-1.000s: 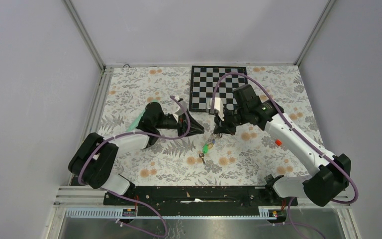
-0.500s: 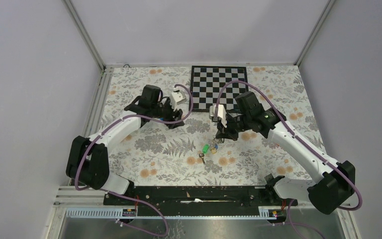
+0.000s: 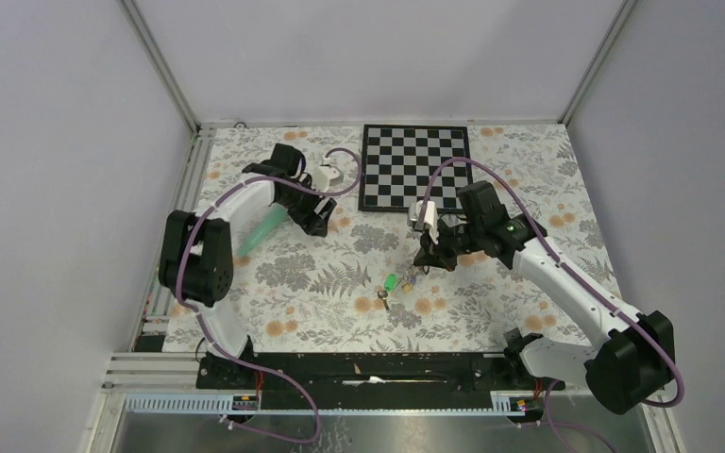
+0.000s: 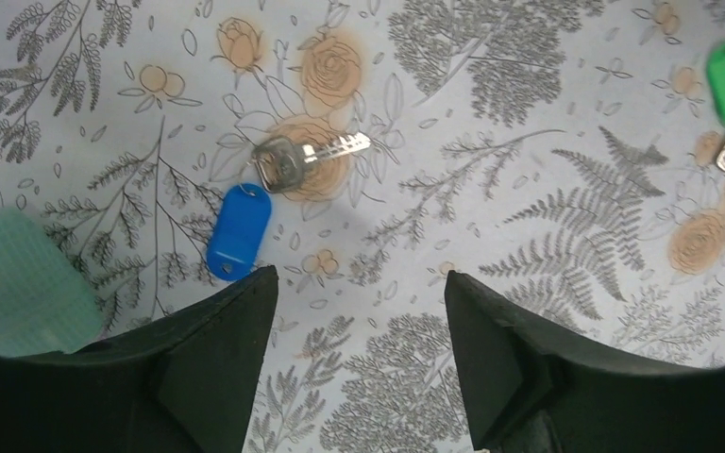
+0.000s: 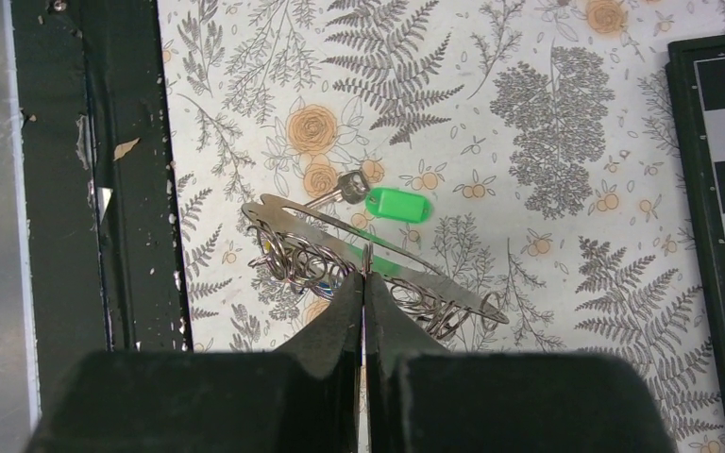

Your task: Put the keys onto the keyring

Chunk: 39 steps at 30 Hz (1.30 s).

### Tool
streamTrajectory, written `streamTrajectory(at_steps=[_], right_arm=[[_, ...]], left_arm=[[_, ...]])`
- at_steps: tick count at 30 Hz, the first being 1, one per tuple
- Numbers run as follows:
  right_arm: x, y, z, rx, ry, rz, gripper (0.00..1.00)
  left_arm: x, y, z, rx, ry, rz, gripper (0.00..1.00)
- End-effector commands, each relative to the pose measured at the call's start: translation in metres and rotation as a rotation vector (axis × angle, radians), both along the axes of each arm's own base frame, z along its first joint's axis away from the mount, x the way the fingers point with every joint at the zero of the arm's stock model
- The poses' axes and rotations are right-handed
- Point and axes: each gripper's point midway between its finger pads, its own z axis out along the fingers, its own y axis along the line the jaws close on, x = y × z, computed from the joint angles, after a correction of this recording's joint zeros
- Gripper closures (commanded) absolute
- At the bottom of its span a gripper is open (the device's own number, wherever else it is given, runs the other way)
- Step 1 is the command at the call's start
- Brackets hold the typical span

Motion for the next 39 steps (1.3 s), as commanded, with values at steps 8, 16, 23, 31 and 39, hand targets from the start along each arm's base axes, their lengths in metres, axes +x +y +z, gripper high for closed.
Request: streamTrajectory(at_steps=[8,16,23,31,39], right_arm=[[0.008,0.0,0.02,0.105,-0.038,-0.016,1.0],[0.011,-0.002,0.016,0.101,-0.023,-0.03,1.0],[0.012,-0.003,0.011,0.099,-0.008,-0.036,1.0],[0.014,-0.005,0.008,0.095,-0.001,-0.046,1.0],[0.015,-0.007,0.007,0.097,-0.006,-0.052,1.0]], left_arm=[[0.048,0.0,-0.011,0.109,-0.047,-0.252,0.44],[0.066,0.001,-0.031,0.154,0.018,-0.311,0.44],[0.063,0.0,-0.047,0.158,0.052,-0.338,0.39],[0.058,-0.004,-0.052,0.14,0.073,-0.347,0.47],[0.053,-0.013,-0.05,0.093,0.084,-0.351,0.58]])
